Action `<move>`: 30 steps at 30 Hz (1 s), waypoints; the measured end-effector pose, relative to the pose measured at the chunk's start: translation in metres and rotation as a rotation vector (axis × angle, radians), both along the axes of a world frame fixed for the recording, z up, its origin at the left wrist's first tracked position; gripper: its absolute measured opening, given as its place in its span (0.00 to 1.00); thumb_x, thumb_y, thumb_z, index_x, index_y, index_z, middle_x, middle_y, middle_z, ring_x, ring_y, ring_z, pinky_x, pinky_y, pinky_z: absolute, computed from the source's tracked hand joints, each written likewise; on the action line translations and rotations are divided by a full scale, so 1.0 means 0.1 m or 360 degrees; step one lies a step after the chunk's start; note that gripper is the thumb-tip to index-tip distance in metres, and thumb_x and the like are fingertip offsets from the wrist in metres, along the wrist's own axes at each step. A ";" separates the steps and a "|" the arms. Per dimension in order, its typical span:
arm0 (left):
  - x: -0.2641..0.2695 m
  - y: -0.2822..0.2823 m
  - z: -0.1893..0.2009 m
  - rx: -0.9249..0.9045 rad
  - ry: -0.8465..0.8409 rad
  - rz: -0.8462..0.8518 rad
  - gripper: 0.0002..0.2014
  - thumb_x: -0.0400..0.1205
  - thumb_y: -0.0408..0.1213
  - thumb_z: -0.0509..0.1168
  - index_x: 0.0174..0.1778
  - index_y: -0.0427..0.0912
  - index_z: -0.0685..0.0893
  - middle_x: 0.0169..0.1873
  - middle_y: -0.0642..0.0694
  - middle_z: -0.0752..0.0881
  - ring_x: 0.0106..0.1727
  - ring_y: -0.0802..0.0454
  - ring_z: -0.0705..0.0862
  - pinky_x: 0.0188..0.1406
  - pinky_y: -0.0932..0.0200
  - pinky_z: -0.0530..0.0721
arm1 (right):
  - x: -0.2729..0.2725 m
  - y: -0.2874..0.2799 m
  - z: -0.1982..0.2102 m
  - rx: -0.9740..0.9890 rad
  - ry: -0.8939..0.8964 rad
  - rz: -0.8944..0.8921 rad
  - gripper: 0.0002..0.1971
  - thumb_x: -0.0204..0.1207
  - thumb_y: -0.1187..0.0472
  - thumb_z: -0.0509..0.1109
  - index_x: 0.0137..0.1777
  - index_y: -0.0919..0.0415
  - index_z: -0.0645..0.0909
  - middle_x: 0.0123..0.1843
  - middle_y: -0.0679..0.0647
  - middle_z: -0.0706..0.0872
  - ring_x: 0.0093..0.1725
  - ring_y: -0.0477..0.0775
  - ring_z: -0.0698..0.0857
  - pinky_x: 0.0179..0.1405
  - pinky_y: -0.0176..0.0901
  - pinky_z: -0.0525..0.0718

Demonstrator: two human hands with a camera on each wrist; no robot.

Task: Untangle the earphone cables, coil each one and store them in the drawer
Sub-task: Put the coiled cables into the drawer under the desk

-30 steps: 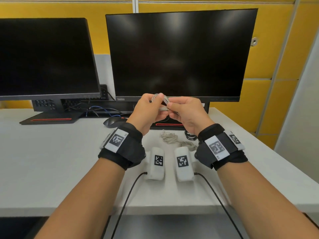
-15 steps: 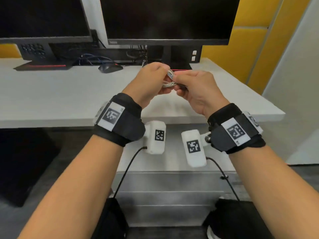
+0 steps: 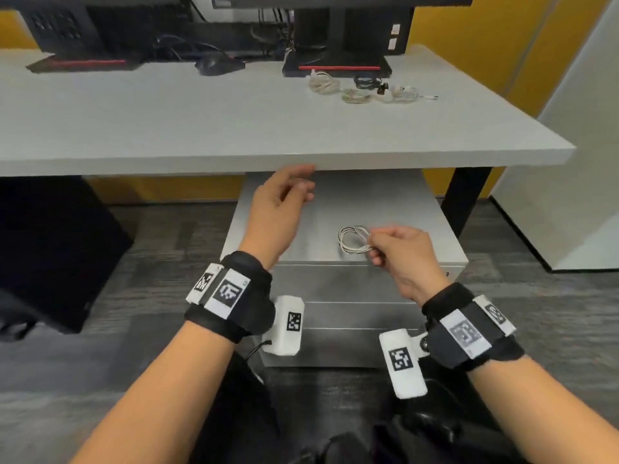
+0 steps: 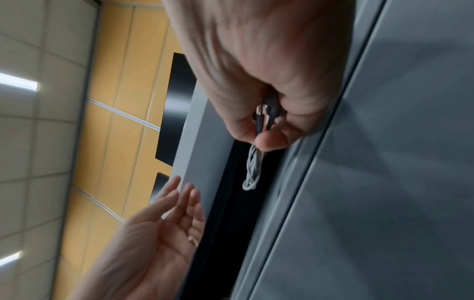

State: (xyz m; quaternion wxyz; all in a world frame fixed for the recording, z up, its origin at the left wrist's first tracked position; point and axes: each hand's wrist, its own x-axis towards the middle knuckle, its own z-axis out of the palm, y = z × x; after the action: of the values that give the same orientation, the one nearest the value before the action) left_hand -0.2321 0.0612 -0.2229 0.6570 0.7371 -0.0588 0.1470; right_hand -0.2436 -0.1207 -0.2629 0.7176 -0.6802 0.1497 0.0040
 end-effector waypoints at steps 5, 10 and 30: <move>0.04 0.09 -0.42 0.0064 0.0150 0.0344 0.14 0.83 0.27 0.62 0.44 0.53 0.84 0.40 0.57 0.85 0.42 0.61 0.82 0.48 0.65 0.80 | 0.03 0.06 -0.07 -0.0062 -0.0047 -0.0050 0.08 0.74 0.76 0.68 0.43 0.64 0.85 0.33 0.57 0.84 0.27 0.50 0.81 0.27 0.36 0.83; 0.07 0.17 -0.63 0.0215 0.0331 0.0709 0.12 0.80 0.32 0.62 0.43 0.57 0.82 0.44 0.53 0.83 0.41 0.56 0.81 0.54 0.53 0.82 | 0.07 0.13 -0.10 -0.0065 -0.0063 -0.0058 0.08 0.74 0.76 0.68 0.42 0.64 0.84 0.31 0.56 0.83 0.25 0.50 0.81 0.27 0.36 0.83; -0.22 0.36 -0.95 -0.0354 0.0767 0.1064 0.36 0.60 0.57 0.80 0.55 0.45 0.69 0.59 0.43 0.78 0.57 0.46 0.82 0.63 0.47 0.82 | -0.10 0.25 -0.13 0.0191 -0.0152 -0.0231 0.08 0.76 0.77 0.67 0.42 0.64 0.82 0.29 0.56 0.81 0.24 0.47 0.80 0.34 0.42 0.86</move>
State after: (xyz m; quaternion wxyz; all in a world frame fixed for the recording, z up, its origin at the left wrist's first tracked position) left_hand -0.2539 0.0974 -0.3184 0.6437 0.6535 0.3549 0.1810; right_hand -0.2534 -0.0956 -0.2755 0.7619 -0.6226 0.1637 -0.0713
